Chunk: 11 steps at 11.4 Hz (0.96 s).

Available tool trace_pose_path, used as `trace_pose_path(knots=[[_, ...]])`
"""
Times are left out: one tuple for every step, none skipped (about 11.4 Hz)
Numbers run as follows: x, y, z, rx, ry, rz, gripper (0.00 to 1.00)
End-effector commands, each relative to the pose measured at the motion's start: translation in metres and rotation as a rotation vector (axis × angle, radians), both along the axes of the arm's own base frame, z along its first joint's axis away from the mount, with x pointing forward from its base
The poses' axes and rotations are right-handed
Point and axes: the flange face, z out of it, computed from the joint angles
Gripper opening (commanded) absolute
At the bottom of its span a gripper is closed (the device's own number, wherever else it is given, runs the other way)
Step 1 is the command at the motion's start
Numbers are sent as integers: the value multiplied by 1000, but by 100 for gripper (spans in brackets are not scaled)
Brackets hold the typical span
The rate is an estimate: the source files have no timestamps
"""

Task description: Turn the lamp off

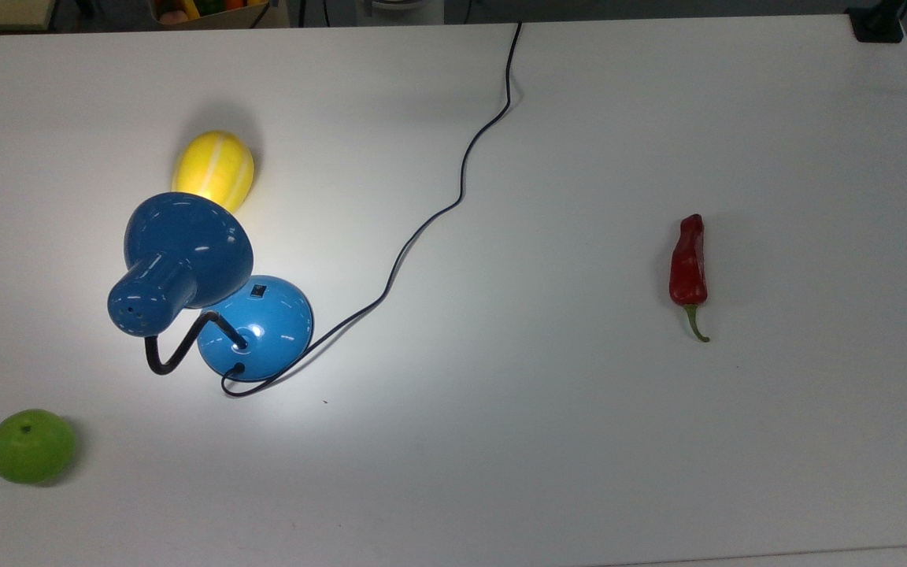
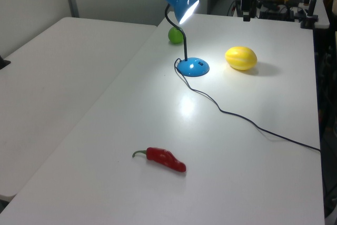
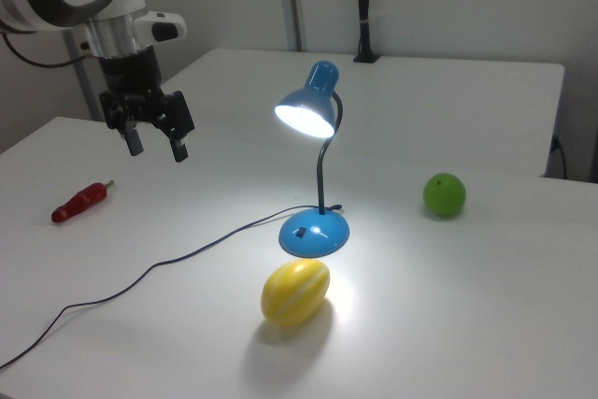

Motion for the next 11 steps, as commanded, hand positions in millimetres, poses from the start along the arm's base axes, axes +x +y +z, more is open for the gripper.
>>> trace_pose_path(knots=[[-4, -12, 8, -11, 13, -20, 100], [-4, -14, 8, -10, 11, -27, 100], [-3, -14, 9, -10, 8, -26, 100], [-3, -14, 10, -9, 7, -21, 100], [-2, -14, 9, -11, 9, -18, 100], [-2, -13, 9, -9, 9, -16, 100], [-1, -12, 9, -10, 6, -22, 100], [-1, -12, 9, -10, 6, -26, 100], [-1, -12, 9, -10, 5, -25, 100], [0, -12, 10, -10, 0, -23, 100], [3, -12, 9, -7, -6, -26, 100]])
